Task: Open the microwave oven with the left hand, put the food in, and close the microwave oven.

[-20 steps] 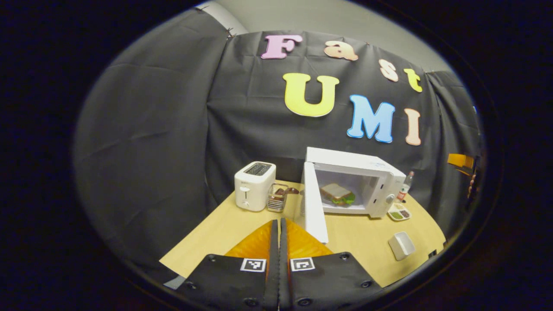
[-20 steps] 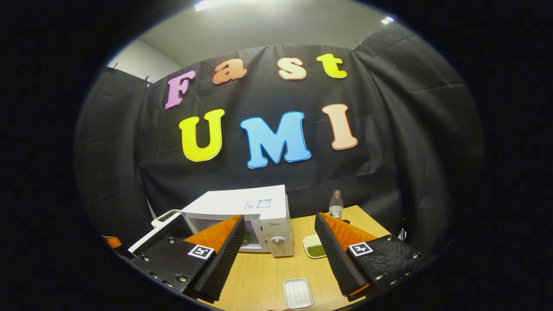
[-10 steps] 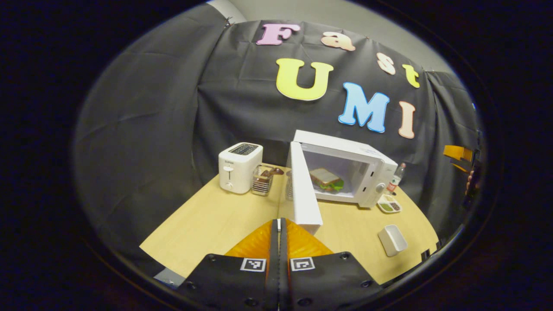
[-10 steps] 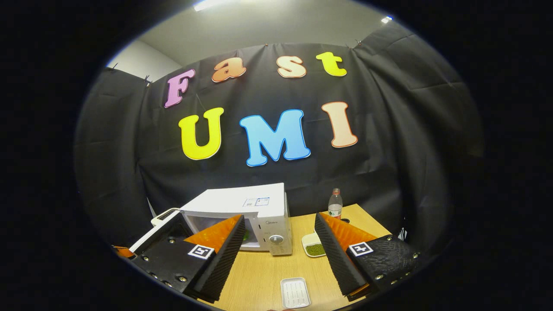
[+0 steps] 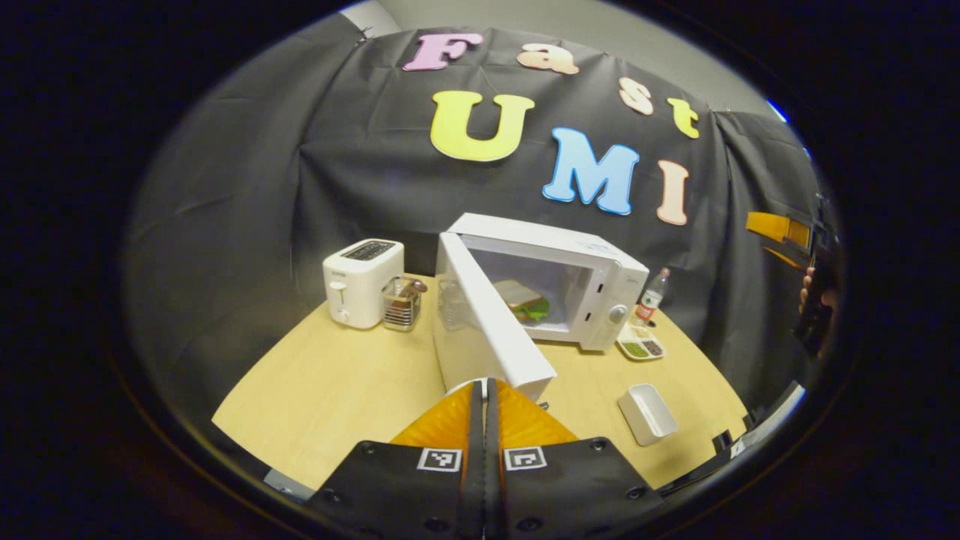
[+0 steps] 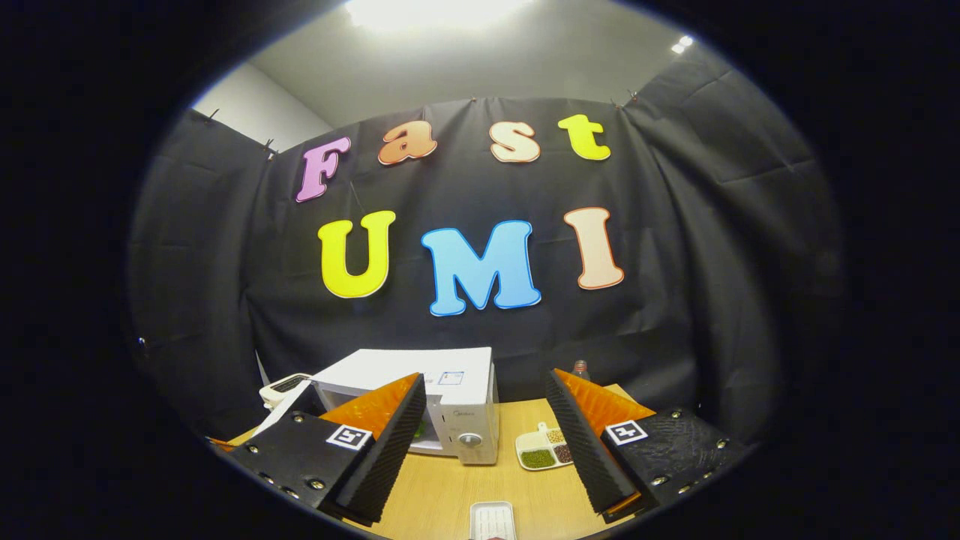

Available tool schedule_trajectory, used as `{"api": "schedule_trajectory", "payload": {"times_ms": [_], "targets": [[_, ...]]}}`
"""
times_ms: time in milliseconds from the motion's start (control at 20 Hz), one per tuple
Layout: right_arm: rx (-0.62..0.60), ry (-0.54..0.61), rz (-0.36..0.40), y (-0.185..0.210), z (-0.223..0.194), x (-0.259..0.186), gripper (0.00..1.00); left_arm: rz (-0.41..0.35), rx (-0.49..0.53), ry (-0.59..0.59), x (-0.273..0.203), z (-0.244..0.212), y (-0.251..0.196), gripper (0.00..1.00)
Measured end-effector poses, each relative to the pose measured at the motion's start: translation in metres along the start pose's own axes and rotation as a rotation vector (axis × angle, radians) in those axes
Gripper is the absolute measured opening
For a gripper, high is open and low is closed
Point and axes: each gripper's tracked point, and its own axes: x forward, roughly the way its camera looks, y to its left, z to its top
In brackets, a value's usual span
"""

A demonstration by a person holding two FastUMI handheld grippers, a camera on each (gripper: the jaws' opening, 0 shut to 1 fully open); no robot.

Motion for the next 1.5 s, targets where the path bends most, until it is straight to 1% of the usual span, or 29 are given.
{"api": "schedule_trajectory", "payload": {"times_ms": [50,150,200,250,300,350,500,550,600,700,850,1000,1200,1400,1500], "targets": [[0.001,0.005,-0.002,-0.005,0.0,0.002,0.97,-0.019,0.005,-0.001,0.004,0.002,-0.013,0.06],[0.01,0.011,-0.007,-0.014,0.0,0.004,0.97,-0.043,0.018,0.005,0.012,0.002,-0.032,0.09],[0.014,0.011,-0.008,-0.018,0.002,0.005,0.97,-0.053,0.021,0.005,0.015,0.002,-0.039,0.07],[0.015,0.008,-0.011,-0.022,0.004,0.006,0.97,-0.064,0.02,0.009,0.02,0.002,-0.048,0.09],[0.012,0.003,-0.014,-0.028,0.006,0.007,0.97,-0.074,0.019,0.013,0.025,0.0,-0.056,0.07],[0.009,-0.001,-0.013,-0.031,0.006,0.008,0.97,-0.082,0.02,0.014,0.029,0.001,-0.064,0.07],[0.004,-0.006,-0.011,-0.04,0.009,0.011,0.97,-0.108,0.026,0.016,0.045,0.004,-0.086,0.07],[0.003,-0.009,-0.008,-0.042,0.012,0.011,0.97,-0.117,0.027,0.022,0.05,0.004,-0.093,0.09],[0.002,-0.012,-0.006,-0.045,0.013,0.012,0.97,-0.129,0.026,0.025,0.055,0.004,-0.101,0.07],[-0.007,-0.014,-0.01,-0.052,0.015,0.013,0.97,-0.146,0.034,0.025,0.065,0.007,-0.114,0.07],[-0.004,-0.02,0.008,-0.053,0.019,0.016,0.97,-0.175,0.036,0.024,0.081,0.012,-0.134,0.07],[-0.008,-0.016,0.008,-0.059,0.019,0.019,0.97,-0.205,0.034,0.026,0.101,0.017,-0.154,0.07],[-0.01,-0.002,-0.011,-0.072,0.014,0.021,0.97,-0.23,0.035,0.023,0.131,0.03,-0.179,0.07],[-0.012,0.011,-0.045,-0.089,0.011,0.019,0.97,-0.247,0.01,0.024,0.16,0.043,-0.191,0.07],[-0.018,0.008,-0.067,-0.099,0.011,0.017,0.97,-0.26,0.016,0.021,0.171,0.049,-0.196,0.07]]}}
